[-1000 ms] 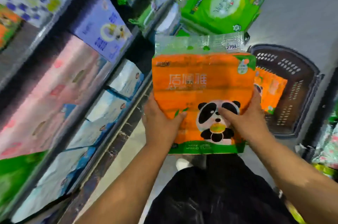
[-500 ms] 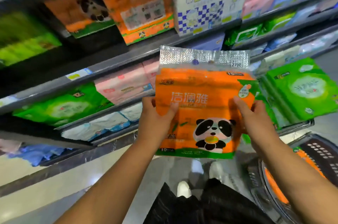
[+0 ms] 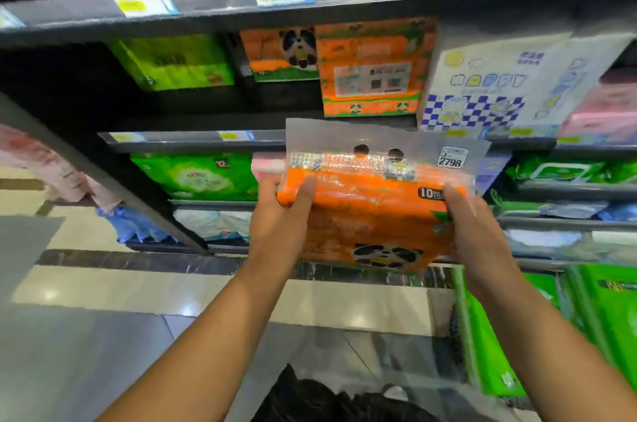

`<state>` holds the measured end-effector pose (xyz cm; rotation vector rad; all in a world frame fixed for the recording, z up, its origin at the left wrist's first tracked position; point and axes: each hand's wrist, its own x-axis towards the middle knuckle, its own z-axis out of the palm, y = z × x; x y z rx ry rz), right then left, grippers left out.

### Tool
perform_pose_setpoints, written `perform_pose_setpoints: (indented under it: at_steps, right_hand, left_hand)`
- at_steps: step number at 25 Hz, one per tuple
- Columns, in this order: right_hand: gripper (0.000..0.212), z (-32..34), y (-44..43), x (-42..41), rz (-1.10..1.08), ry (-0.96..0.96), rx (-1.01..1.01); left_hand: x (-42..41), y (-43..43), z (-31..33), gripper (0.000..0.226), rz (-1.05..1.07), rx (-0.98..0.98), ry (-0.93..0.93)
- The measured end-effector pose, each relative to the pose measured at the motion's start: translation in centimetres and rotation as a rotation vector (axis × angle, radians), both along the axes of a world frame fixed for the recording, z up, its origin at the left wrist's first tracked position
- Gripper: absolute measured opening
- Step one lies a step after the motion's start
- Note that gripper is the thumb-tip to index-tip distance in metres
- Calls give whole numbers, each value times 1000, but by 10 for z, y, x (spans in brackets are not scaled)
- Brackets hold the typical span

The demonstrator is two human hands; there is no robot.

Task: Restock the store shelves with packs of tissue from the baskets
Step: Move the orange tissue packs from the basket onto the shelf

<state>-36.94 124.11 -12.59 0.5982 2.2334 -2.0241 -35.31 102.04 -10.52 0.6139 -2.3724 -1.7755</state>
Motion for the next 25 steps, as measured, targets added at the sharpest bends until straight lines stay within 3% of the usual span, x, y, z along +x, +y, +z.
perform_pose_setpoints:
  at_steps: [4, 9, 14, 17, 21, 25]
  right_hand:
    - [27, 15, -22, -15, 12, 149, -36]
    - [54, 38, -69, -33, 74, 320, 81]
    - [48, 40, -124, -53, 107, 526, 3]
    - [50, 40, -162, -69, 97, 582, 133]
    - [29, 40, -200, -89, 78, 670, 368]
    - [34, 42, -231, -104, 52, 650, 418]
  left_hand:
    - [-2, -13, 13, 42, 111, -38, 150]
    - [-20, -59, 26, 58, 165, -100, 278]
    - [-48, -120, 18, 33, 58, -353, 309]
    - [-69, -166, 17, 47, 33, -372, 314]
    - [-90, -210, 23, 57, 3, -378, 344]
    - [-112, -242, 29, 61, -24, -447, 398]
